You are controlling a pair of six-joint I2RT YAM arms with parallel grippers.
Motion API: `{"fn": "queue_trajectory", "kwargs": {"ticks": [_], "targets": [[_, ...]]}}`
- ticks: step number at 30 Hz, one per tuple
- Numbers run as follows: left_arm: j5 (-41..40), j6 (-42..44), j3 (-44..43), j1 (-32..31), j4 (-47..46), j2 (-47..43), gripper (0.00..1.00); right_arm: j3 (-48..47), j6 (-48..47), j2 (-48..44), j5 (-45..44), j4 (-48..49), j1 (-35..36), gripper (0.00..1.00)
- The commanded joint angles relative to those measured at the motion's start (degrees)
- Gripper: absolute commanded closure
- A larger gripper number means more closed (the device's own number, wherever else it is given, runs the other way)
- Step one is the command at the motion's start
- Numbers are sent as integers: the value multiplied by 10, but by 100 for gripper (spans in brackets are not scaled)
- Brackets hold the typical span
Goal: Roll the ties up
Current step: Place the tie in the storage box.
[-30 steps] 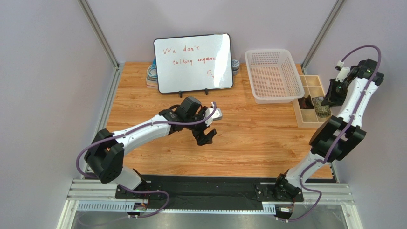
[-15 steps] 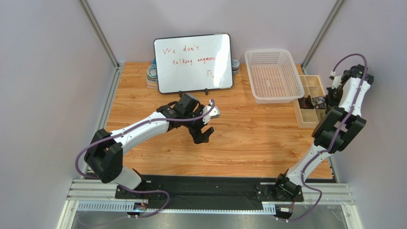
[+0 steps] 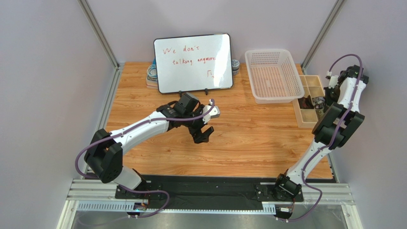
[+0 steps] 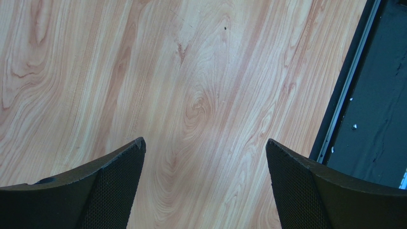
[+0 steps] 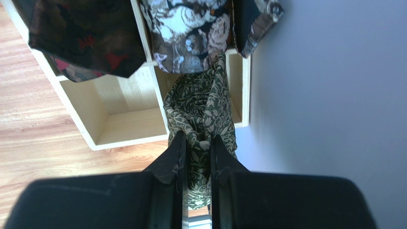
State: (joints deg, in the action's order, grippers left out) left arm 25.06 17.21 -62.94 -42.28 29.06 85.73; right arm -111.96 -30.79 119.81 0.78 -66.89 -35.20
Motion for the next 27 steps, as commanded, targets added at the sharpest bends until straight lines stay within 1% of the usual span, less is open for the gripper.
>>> {"fn": "queue_trajectory", "kwargs": {"ticks": [1, 8, 13, 19, 23, 26, 27], "targets": [[6, 2, -17, 3, 6, -3, 1, -5, -15, 10, 23, 56, 6, 100], [4, 9, -11, 7, 6, -5, 1, 2, -19, 15, 30, 76, 9, 100], [5, 14, -10, 10, 6, -8, 0, 73, -34, -3, 42, 128, 9, 100], [6, 19, -4, 14, 17, -14, 1, 103, -29, -3, 56, 157, 8, 100], [6, 26, 2, 17, 18, -23, 1, 140, -29, -11, 58, 177, 12, 100], [6, 27, 2, 19, 23, -22, 1, 127, -16, -5, 44, 172, 16, 100], [8, 28, 2, 19, 28, -22, 1, 119, -13, 0, 43, 155, 17, 96]]}}
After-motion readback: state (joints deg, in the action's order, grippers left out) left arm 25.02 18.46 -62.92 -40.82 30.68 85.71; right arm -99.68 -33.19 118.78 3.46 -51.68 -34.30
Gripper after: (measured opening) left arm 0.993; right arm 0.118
